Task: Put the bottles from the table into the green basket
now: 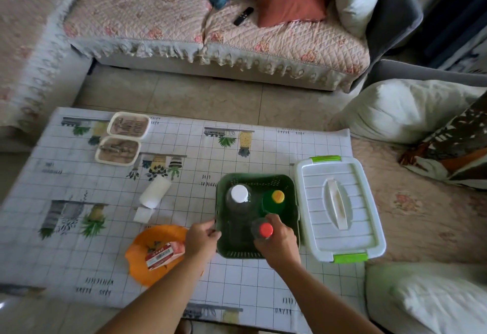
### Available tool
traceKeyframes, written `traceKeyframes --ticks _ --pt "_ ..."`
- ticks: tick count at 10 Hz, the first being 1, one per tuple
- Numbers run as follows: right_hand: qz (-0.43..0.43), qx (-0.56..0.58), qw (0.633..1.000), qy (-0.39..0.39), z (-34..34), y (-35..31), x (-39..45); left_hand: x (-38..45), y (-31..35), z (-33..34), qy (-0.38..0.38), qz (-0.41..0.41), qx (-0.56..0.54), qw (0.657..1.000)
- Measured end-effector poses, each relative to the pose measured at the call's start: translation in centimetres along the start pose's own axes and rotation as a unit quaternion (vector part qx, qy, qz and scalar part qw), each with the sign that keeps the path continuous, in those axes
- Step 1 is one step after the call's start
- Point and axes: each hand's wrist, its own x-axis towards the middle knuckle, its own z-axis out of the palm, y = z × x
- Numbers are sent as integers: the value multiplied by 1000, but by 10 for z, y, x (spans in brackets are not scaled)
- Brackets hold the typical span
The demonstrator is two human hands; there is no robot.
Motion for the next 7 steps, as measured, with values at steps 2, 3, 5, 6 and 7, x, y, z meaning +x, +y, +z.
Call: traceKeyframes --ticks 2,3,5,6,7 --pt "14 -3 1000 -4 7 1 4 -1 -3 2 14 8 0 1000" --pt "21 -8 1000 -5 8 0 6 0 -3 4 17 7 1 1000" --pt "33 -6 999 -28 2 2 2 -1 -6 2 -1 43 45 998" --pt "33 -10 999 -39 -4 5 0 -1 -8 -1 -33 48 114 992" --pt "43 -25 998 -47 -13 5 -7 -4 -8 -11 -37 27 150 988"
